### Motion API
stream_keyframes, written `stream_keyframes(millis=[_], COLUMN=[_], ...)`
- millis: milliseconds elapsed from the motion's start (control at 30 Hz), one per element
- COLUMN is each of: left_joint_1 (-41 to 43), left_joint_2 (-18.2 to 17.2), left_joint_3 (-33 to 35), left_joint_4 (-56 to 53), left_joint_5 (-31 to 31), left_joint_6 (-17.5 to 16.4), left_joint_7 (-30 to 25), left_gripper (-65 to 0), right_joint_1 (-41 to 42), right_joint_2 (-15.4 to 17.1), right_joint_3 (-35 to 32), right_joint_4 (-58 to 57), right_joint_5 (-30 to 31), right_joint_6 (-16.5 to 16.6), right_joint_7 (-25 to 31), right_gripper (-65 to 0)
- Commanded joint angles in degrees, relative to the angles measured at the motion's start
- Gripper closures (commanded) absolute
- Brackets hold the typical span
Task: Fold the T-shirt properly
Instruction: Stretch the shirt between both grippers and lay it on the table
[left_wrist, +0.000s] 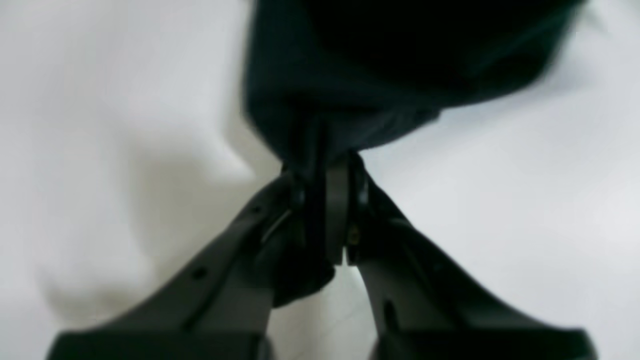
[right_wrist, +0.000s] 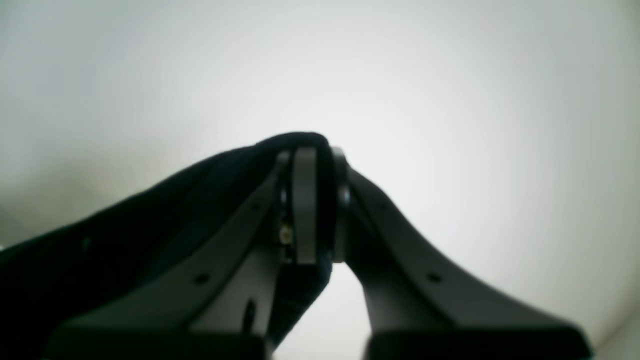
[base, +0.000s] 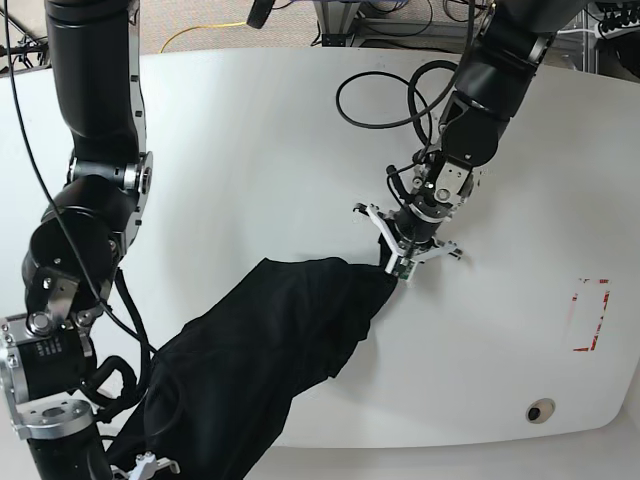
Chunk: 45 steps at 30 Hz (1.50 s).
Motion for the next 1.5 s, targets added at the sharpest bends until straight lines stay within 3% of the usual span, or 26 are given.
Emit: stream_keyframes(millis=[0,533,800,1000,1267,1467], left_joint_1=[0.21,5.57,3.73,-1.11,-9.55,-7.70], left_joint_2=[-1.22,-9.31,-13.35,-15.11,-15.20,-15.11], left_joint_3=[-3.56,-25.72,-32.93,-37.50,-42.86,-43.92], left_joint_4=[5.69,29.78,35.50,36.29,36.55,37.17], left_joint_5=[0.31,0.13,0.13,0.49,0.49,0.57], left_joint_6=[0.69,0.43,0.34,-5.37,-14.43,-15.66], left_joint_7=[0.57,13.67,15.17,15.34,27.30,28.00], left_gripper=[-0.1,-0.4,-0.6,-0.6,-0.6,-0.6], right_joint_1=[2.26,6.21,11.31,16.76,16.41,9.73], right_joint_2=[0.49,0.84,0.58,-1.27,-0.83,-0.74], right_joint_3=[0.32,9.37,12.62,15.61,23.70,27.48], right_joint_4=[-1.17,-20.51,-32.03,-40.29,-47.94,-46.18], right_joint_5=[-0.04,0.13,0.22,0.22,0.13,0.22], right_joint_6=[-1.15,-1.06,-1.33,-1.42,-1.15,-0.89], right_joint_7=[1.10,1.37,1.28,1.10,0.84,-1.88], right_gripper=[0.0,0.0,0.0,0.0,0.0,0.0])
